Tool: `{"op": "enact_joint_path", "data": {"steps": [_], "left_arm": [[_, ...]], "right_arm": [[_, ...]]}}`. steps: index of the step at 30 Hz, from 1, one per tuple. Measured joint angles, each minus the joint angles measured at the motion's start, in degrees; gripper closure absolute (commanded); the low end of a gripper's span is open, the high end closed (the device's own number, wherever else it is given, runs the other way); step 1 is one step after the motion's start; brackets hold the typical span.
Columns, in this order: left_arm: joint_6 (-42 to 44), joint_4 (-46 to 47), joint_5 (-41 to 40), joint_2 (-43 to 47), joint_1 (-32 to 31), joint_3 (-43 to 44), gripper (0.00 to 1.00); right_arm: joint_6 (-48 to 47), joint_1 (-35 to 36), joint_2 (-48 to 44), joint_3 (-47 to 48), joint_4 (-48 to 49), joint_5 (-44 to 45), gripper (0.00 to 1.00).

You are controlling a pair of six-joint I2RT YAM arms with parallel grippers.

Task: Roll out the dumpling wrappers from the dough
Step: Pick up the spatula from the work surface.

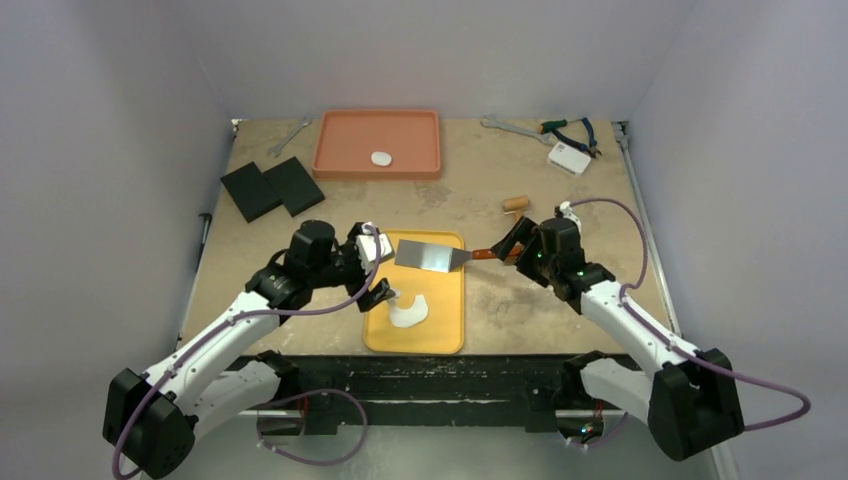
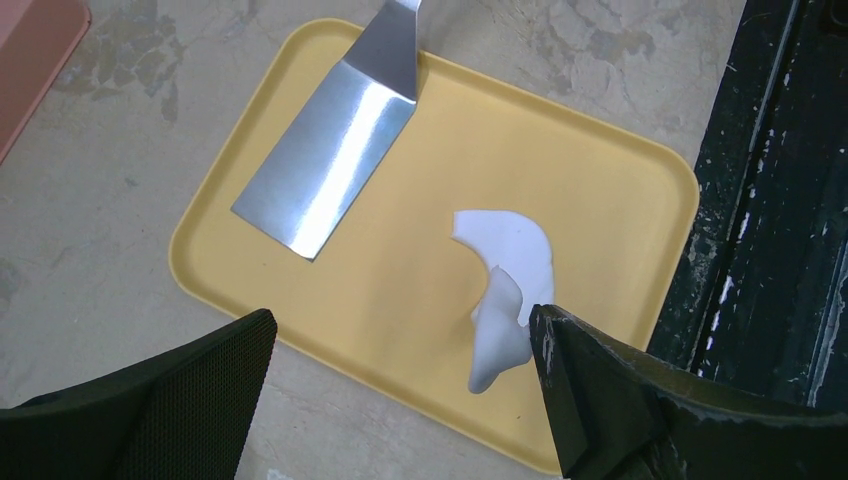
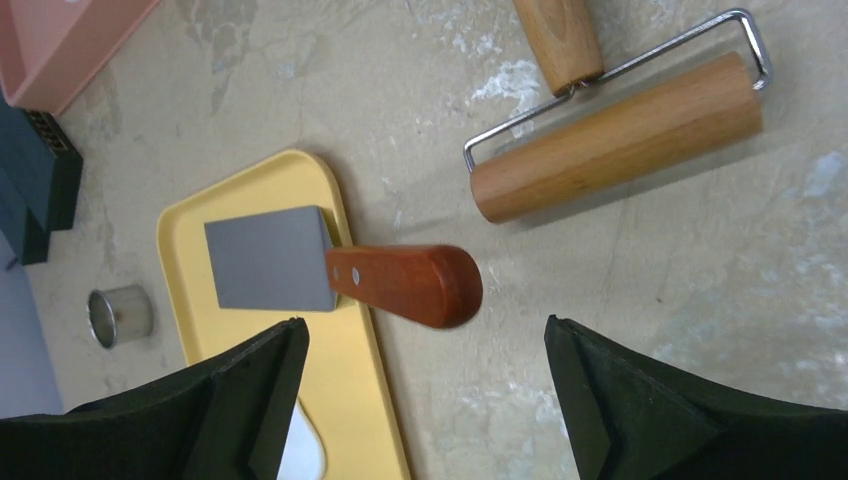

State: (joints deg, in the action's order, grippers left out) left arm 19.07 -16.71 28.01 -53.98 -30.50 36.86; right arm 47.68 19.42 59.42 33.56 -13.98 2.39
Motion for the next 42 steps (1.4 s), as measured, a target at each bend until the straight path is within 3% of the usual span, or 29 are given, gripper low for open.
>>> {"op": "enact_joint_path", "data": {"steps": [4, 9, 18, 20, 21, 23, 30, 37, 42], "left_arm": [[-0.02, 1.11, 0.15, 0.00, 0.00, -0.02, 0.01], [-0.02, 3.37, 0.13, 0.00, 0.00, -0.72, 0.01], [-0.22, 7.04, 0.79, 0.00, 0.00, -2.80, 0.01], [-0.22, 7.30, 1.03, 0.00, 0.00, -2.80, 0.01], [-0.20, 7.32, 1.38, 0.00, 0.00, -2.80, 0.01], [-0.15, 7.30, 1.36, 0.00, 0.00, -2.80, 0.01], [0.55, 7.30, 2.16, 1.03, 0.00, -2.80, 0.01], [2.19, 7.76, 4.66, 1.46, 0.00, -2.80, 0.01], [2.34, 9.01, 5.20, 1.11, 0.00, -2.80, 0.01]], "right_arm": [[3.43, -0.22, 4.35, -2.12, 8.24, -2.34, 0.07], [5.51, -0.44, 7.85, -3.39, 17.90, -5.16, 0.26], [7.37, -2.16, 14.34, -3.39, 25.22, -6.91, 0.41], [7.87, -2.67, 16.17, -3.39, 26.60, -7.08, 0.54], [8.76, -3.08, 18.78, -3.39, 28.89, -7.87, 0.80], [10.34, -3.10, 18.97, -3.43, 30.01, -8.68, 1.00], [4.52, -3.15, 12.07, -2.10, 29.99, -11.04, 1.00], [-14.23, -3.10, 3.23, 10.60, 10.19, -10.99, 1.00], [-22.91, -3.15, 1.90, 20.06, -3.48, -12.72, 1.00]]}}
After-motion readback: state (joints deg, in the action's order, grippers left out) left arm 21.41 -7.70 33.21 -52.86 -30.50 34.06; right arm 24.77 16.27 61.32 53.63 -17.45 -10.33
